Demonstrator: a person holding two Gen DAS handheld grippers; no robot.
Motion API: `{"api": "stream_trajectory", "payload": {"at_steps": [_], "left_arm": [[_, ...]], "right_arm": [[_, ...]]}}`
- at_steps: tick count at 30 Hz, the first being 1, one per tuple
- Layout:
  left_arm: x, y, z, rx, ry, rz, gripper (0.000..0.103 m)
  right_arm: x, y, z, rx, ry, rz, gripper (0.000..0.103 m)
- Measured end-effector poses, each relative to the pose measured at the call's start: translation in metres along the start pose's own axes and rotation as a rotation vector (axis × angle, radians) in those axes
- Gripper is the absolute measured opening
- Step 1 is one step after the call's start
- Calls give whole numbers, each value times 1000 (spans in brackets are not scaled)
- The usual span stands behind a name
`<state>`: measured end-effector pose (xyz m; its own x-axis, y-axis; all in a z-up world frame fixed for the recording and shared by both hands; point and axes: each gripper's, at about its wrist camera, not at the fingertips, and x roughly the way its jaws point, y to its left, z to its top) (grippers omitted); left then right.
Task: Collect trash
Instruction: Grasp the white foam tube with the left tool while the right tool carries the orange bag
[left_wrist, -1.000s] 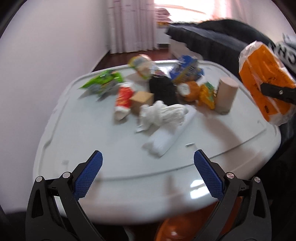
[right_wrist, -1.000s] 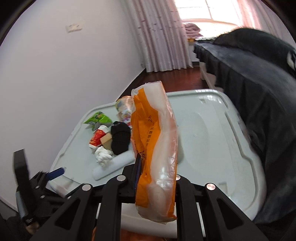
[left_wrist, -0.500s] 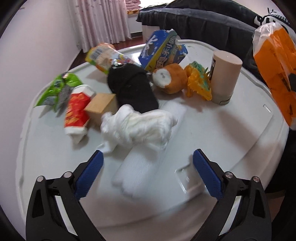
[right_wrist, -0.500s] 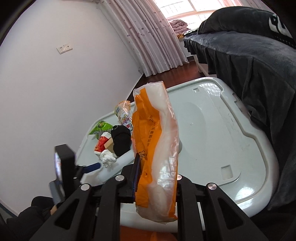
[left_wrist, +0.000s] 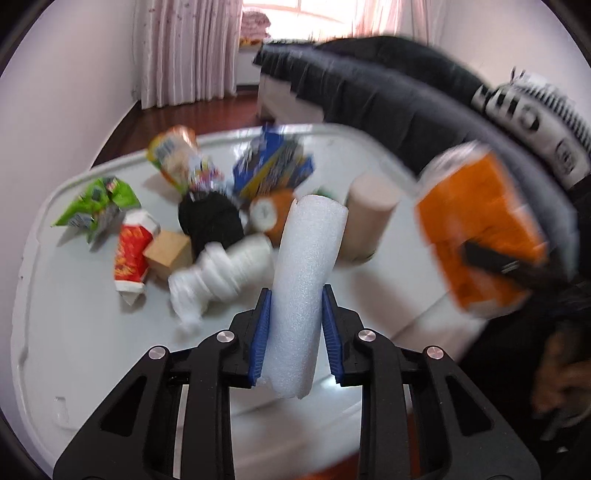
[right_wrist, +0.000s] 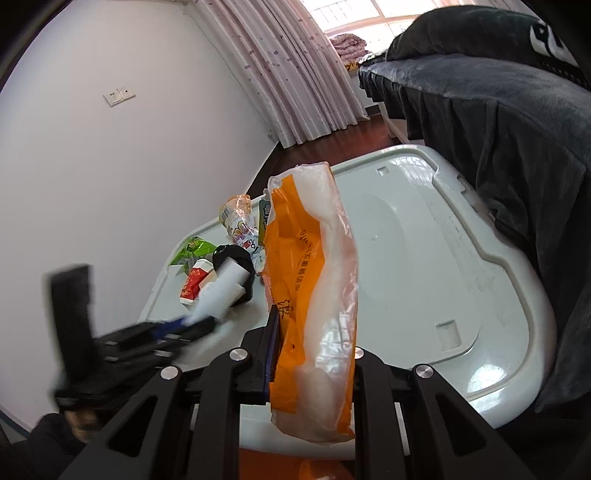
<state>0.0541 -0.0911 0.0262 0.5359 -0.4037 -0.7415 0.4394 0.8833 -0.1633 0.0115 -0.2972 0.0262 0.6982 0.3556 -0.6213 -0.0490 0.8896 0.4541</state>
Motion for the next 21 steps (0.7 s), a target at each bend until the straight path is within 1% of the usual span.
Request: {"api": "stream_trajectory", "payload": {"at_steps": [1, 4, 8, 10, 13, 16, 18, 21], "left_arm": [[-12, -1, 0, -16, -24, 6, 26], [-33, -4, -6, -34, -59, 46, 26], [-59, -15, -25, -36, -62, 95, 26], [-65, -14, -29, -44, -58, 109, 26], [-78, -15, -46, -55, -43, 138, 26], [-89, -23, -62, -20, -29, 194, 26], [-94, -28, -73, -14, -3, 192, 26], [-96, -36, -91, -9, 59, 178, 26]], "right_arm": [[-1, 2, -2, -10, 0, -1, 18], [-4, 9, -5, -42, 9, 3, 18], [-18, 24, -10, -98, 21, 31, 18], [-27, 32, -15, -126, 35, 48, 18], [-41, 46, -24, -177, 68, 58, 18], [-53, 59, -35, -236, 106, 43, 18], [-58, 65, -43, -257, 135, 19, 18], [-67, 74, -62, -277, 202, 3, 18]]}}
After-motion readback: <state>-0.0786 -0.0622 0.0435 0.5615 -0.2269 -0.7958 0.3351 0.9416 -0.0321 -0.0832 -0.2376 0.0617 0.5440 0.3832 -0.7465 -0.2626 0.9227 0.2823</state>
